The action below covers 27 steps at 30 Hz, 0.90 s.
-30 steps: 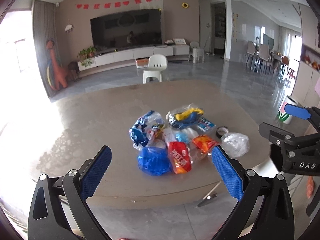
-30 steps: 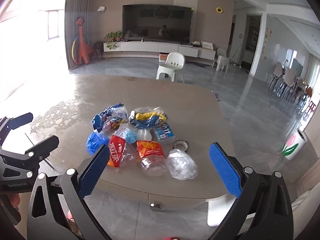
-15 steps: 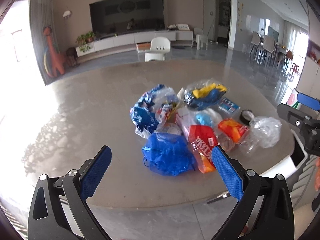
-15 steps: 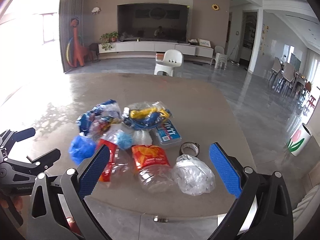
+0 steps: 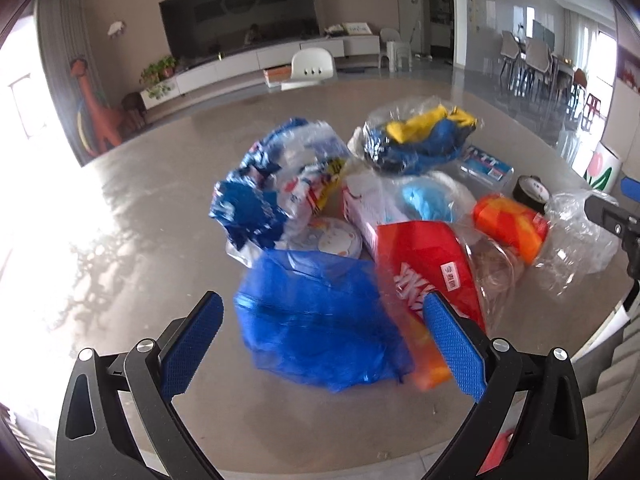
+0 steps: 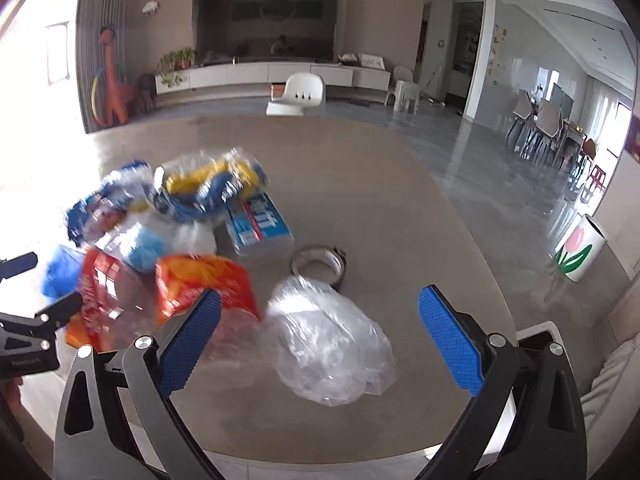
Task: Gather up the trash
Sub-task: 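Grasp the blue plastic bag with the left tool while the right tool grasps the clear plastic bag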
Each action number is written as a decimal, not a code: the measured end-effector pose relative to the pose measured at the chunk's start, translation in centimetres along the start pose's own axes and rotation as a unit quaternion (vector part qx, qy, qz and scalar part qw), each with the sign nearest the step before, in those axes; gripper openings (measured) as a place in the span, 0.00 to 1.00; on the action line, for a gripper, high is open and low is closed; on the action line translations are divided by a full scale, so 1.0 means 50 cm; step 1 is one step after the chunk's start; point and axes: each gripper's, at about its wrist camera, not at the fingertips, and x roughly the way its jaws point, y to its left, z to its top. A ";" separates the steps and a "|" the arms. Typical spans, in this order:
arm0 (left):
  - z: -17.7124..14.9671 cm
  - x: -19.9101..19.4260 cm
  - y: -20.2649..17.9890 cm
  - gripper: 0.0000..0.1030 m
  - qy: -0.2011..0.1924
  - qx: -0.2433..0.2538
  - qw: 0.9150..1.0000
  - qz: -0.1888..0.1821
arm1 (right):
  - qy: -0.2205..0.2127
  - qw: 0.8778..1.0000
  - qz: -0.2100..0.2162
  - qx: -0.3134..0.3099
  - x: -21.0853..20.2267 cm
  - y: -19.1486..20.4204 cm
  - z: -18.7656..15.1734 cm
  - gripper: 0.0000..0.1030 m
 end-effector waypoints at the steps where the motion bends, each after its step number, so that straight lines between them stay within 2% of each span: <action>1: -0.001 0.009 -0.001 0.95 0.003 -0.002 1.000 -0.003 | 0.003 1.000 -0.006 -0.003 0.006 -0.004 -0.005 0.95; 3: -0.002 0.022 -0.003 0.88 0.009 -0.006 1.000 -0.013 | 0.018 1.000 -0.009 -0.002 0.023 -0.010 -0.012 0.91; 5: -0.004 0.035 -0.001 0.80 0.017 -0.015 0.999 -0.030 | 0.039 0.999 -0.007 0.008 0.046 -0.021 -0.018 0.72; 6: -0.005 0.038 0.002 0.77 0.016 -0.020 0.999 -0.042 | 0.053 0.999 -0.001 0.014 0.058 -0.026 -0.022 0.69; 9: -0.005 0.047 0.006 0.71 0.017 -0.023 0.999 -0.046 | 0.079 0.996 0.015 0.024 0.080 -0.030 -0.032 0.64; 10: -0.007 0.047 0.007 0.68 0.016 -0.020 0.999 -0.047 | 0.082 0.996 0.018 0.024 0.080 -0.029 -0.035 0.58; 11: -0.007 0.047 0.008 0.56 0.012 -0.019 0.998 -0.056 | 0.086 0.996 0.025 0.026 0.080 -0.029 -0.036 0.50; 12: -0.009 0.045 0.012 0.39 0.013 -0.019 0.998 -0.060 | 0.089 0.995 0.031 0.028 0.079 -0.029 -0.036 0.48; 14: -0.013 0.061 0.009 0.17 0.032 -0.013 0.997 -0.063 | 0.092 0.995 0.039 0.029 0.074 -0.027 -0.040 0.39; 18: -0.013 0.054 0.000 0.07 0.022 -0.001 0.998 -0.064 | 0.089 0.995 0.043 0.025 0.062 -0.022 -0.045 0.31; 24: -0.005 0.007 0.007 0.07 -0.015 -0.006 0.998 -0.056 | 0.054 0.997 0.042 0.027 0.030 -0.007 -0.035 0.29; 27: 0.003 -0.013 0.016 0.07 -0.021 -0.011 0.998 -0.055 | 0.039 0.998 0.045 0.026 0.015 0.007 -0.020 0.29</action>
